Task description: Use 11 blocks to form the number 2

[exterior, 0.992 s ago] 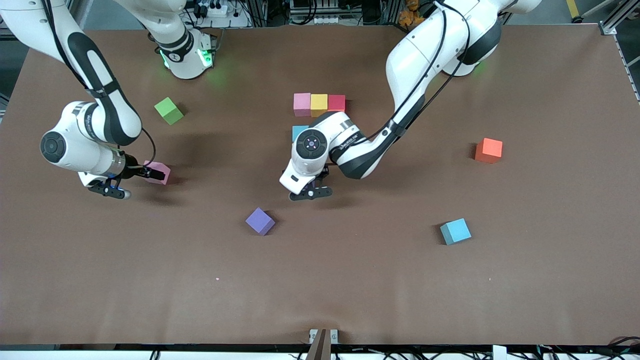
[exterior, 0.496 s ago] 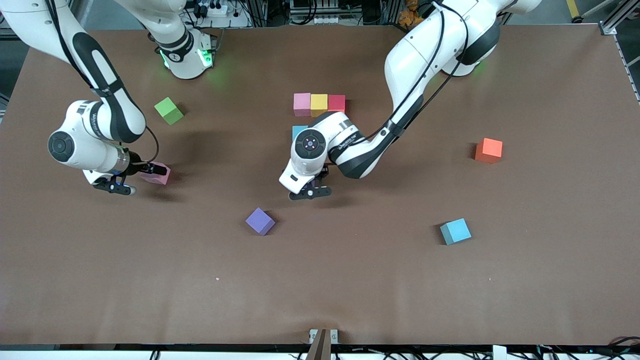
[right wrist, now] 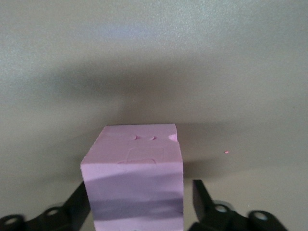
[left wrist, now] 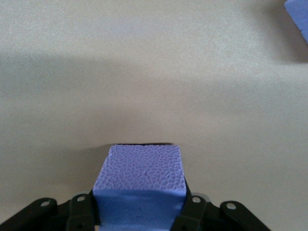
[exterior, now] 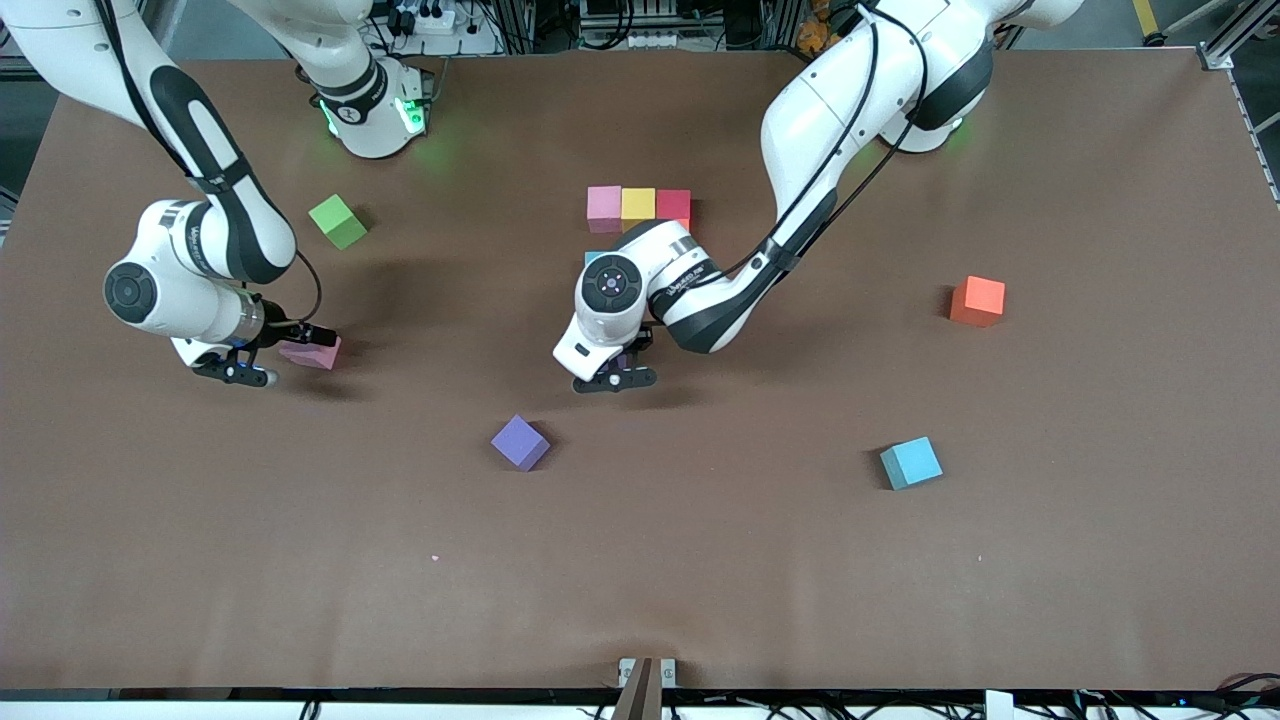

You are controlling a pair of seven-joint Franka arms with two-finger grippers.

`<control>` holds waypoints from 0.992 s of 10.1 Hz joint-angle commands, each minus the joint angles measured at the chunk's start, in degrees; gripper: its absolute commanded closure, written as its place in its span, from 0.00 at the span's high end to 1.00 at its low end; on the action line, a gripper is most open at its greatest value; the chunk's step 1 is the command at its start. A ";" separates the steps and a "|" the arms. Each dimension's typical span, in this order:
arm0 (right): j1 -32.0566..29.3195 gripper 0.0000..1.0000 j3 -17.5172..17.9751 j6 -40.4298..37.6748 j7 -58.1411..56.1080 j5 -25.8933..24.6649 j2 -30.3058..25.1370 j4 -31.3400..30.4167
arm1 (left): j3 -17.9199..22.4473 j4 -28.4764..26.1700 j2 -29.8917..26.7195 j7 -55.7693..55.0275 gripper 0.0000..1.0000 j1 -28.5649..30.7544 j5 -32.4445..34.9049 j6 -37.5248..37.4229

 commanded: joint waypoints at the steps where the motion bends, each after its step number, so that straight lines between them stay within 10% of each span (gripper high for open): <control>1: -0.20 0.17 0.14 1.12 -0.03 -0.91 0.27 -0.26 | 0.85 0.34 0.21 1.07 0.40 -0.70 -0.90 -0.35; 8: 2.61 0.15 0.75 -8.44 0.85 -0.38 -1.66 6.32 | 0.85 0.34 0.74 1.24 0.51 -1.57 -0.81 -0.18; 10: 3.30 0.16 0.84 -10.39 0.85 -0.03 -1.66 8.09 | 1.02 0.34 1.00 2.29 1.00 -1.40 -0.72 -0.09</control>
